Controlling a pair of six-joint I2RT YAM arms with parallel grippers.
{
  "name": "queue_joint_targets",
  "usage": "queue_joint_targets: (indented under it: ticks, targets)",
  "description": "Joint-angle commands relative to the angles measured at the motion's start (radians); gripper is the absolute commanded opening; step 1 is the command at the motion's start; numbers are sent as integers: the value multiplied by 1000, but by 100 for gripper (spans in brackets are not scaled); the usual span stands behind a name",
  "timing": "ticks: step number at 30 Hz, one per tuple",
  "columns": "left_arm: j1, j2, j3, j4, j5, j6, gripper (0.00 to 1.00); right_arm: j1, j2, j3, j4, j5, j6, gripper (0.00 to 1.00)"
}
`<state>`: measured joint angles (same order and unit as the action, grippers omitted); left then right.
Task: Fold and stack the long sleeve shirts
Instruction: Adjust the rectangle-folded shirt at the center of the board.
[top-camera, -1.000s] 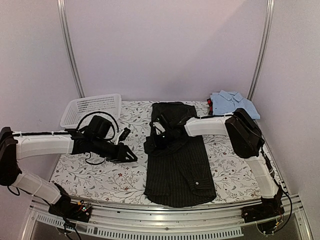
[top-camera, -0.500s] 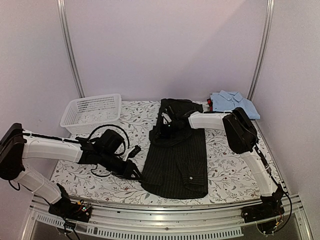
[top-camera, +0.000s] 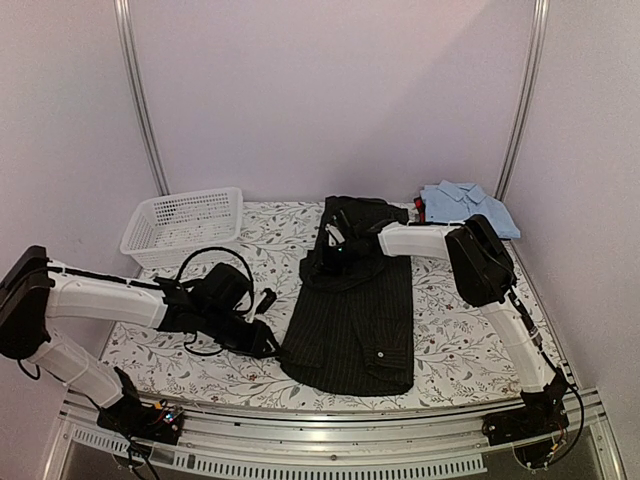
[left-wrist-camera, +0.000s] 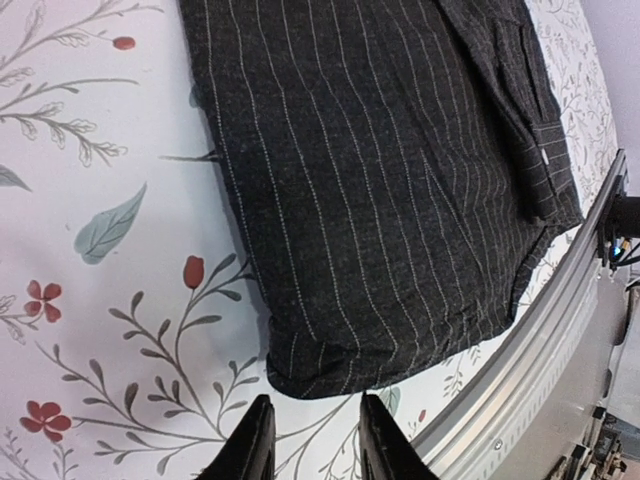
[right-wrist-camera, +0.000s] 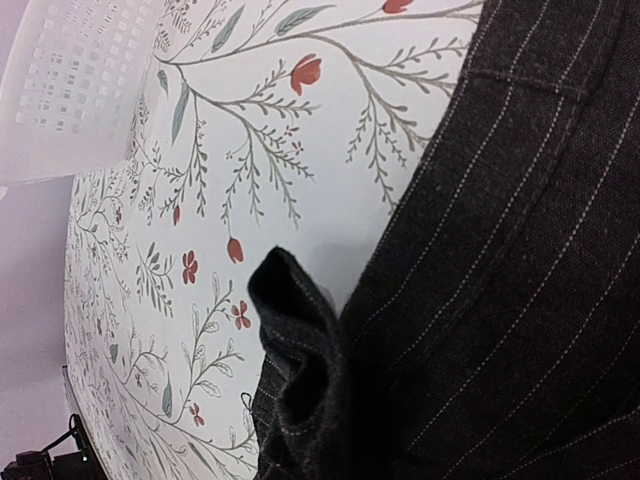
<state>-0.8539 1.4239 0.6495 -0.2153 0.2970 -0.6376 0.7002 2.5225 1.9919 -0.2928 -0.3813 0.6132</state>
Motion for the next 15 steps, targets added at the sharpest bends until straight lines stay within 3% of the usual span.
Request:
queue_joint_targets:
  ticks: [1,15]
  targets:
    - [-14,27,0,-3,-38,6,28,1,27,19,-11,-14,-1,0]
    - [-21,103,-12,103,21,9,28,1,25,19,-8,-15,-6,0]
